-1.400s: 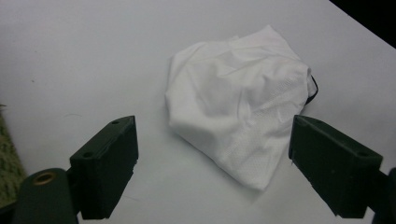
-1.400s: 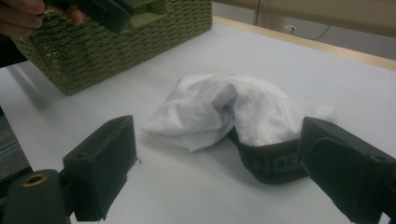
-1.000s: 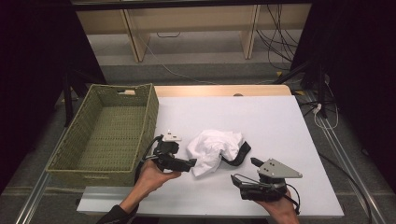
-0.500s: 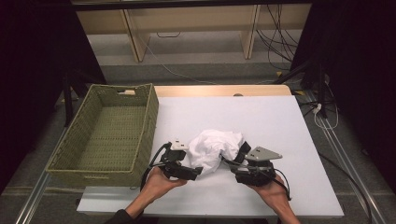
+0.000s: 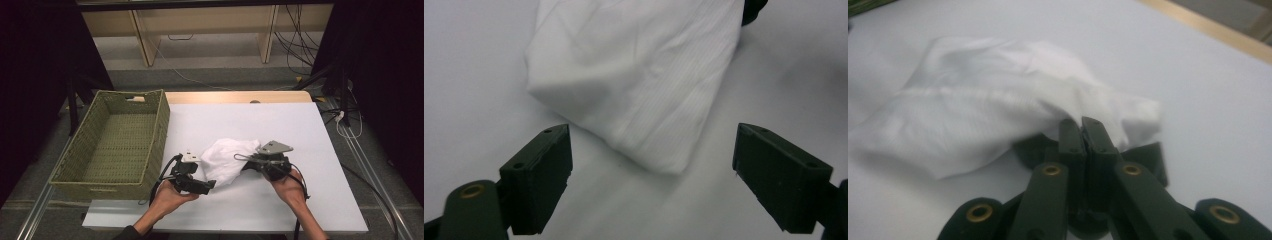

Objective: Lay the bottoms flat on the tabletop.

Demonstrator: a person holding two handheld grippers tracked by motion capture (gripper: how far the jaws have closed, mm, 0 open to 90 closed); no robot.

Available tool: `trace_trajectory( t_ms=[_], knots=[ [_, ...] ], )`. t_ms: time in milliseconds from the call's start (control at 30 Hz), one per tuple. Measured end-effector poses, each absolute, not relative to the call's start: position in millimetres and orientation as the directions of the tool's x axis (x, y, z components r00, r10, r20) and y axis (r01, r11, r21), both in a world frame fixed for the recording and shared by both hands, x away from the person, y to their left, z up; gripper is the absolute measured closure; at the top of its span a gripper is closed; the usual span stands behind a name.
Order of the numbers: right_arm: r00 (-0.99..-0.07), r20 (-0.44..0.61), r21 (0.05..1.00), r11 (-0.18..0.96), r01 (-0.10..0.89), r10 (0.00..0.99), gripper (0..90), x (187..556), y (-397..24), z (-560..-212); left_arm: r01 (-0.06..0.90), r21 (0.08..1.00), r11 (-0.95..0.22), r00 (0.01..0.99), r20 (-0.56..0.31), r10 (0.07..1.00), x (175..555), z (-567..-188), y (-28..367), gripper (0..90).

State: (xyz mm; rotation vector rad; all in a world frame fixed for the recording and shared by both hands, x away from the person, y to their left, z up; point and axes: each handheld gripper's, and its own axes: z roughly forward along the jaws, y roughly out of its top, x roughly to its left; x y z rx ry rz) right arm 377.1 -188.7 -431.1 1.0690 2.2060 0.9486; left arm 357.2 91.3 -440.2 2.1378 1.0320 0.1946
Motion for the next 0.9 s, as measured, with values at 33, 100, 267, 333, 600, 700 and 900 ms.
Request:
trace_trajectory(
  t_ms=[33, 100, 267, 333, 600, 700, 900],
  knots=[
    [-0.547, -0.154, 0.762, 0.452, 0.464, 0.823, 89.1, 381.0, -192.8, -429.9, 0.615, 0.679, -0.401, 0.665, -0.172, 0.727, 357.2, -440.2, 91.4, 15.9],
    [-0.513, -0.166, 0.76, 0.441, 0.478, 0.842, 89.1, 390.9, -200.5, -430.6, 0.616, 0.679, -0.4, 0.663, -0.173, 0.728, 357.4, -440.2, 91.5, 15.9],
    [-0.439, -0.156, 0.748, 0.396, 0.533, 0.885, 89.0, 426.8, -216.3, -439.8, 0.614, 0.682, -0.397, 0.661, -0.17, 0.731, 357.9, -438.6, 92.2, 16.0],
    [-0.428, -0.144, 0.742, 0.384, 0.55, 0.892, 88.9, 432.7, -217.3, -444.0, 0.615, 0.684, -0.393, 0.658, -0.17, 0.733, 357.8, -438.1, 92.9, 16.0],
    [-0.433, -0.082, 0.715, 0.356, 0.602, 0.898, 60.2, 437.2, -219.2, -442.2, 0.608, 0.69, -0.393, 0.657, -0.159, 0.737, 356.0, -435.6, 97.3, 16.0],
    [-0.428, -0.089, 0.72, 0.355, 0.597, 0.9, 49.9, 430.1, -220.8, -432.7, 0.606, 0.695, -0.387, 0.653, -0.157, 0.741, 356.1, -434.0, 99.6, 16.0],
    [-0.483, -0.015, 0.779, 0.313, 0.544, 0.876, 37.9, 402.6, -214.0, -401.8, 0.608, 0.7, -0.375, 0.639, -0.152, 0.754, 357.3, -431.3, 103.8, 16.0]
  ],
)
